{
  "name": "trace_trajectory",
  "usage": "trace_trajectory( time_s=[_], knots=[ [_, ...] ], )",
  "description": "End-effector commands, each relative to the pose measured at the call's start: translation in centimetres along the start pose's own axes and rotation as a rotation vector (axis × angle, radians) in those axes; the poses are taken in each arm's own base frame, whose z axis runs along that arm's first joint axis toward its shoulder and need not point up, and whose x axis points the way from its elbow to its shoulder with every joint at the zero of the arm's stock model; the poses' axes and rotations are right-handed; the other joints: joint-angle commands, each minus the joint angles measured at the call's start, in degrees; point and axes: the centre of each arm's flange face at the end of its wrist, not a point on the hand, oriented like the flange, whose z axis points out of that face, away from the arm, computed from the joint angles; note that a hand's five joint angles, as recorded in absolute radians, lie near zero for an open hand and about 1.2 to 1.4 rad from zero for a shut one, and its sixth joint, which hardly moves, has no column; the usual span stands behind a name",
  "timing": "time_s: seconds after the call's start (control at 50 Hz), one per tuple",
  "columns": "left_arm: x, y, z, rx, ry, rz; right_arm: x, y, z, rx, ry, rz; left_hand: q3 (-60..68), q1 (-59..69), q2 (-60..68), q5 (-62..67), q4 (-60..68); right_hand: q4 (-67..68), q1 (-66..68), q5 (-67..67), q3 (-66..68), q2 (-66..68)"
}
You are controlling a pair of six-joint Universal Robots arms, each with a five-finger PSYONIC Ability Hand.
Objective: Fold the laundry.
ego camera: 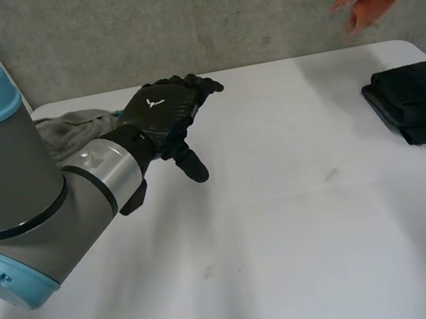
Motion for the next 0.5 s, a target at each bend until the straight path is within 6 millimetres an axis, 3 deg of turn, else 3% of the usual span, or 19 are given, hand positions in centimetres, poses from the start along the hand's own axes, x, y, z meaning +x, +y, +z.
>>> trace_trajectory(
  time_s=[0.02,0.14,0.2,0.3,0.5],
  knots=[
    [0.0,0.0,0.0,-0.002,-0.001,-0.001,2.2,6.3,-3.8,-0.085,-0.031,0.027,-2.0,-0.6,-1.7,-2.8,-1.7,11.9,29.0,16.9,13.5,13.3],
    [0.0,0.5,0.0,-0.015,-0.001,-0.006,1.7,12.7,-9.6,-0.228,-0.056,0.089,-2.0,-0.6,-1.7,-2.8,-1.7,11.9,29.0,16.9,13.5,13.3],
    [0.2,0.8,0.1,-0.024,0.003,-0.007,1.5,14.5,-12.5,-0.288,-0.065,0.091,-2.0,-0.6,-1.7,-2.8,-1.7,11.9,29.0,16.9,13.5,13.3],
    [0.3,1.1,0.1,-0.034,0.005,-0.009,3.0,15.2,-16.0,-0.348,-0.077,0.08,-2.0,-0.6,-1.7,-2.8,-1.6,11.9,29.0,16.9,13.5,13.3],
    [0.5,1.1,0.1,-0.031,0.009,-0.008,4.7,14.1,-17.2,-0.356,-0.093,0.063,-2.0,-0.6,-1.7,-2.8,-1.7,11.9,29.0,16.9,13.5,13.3]
  ],
)
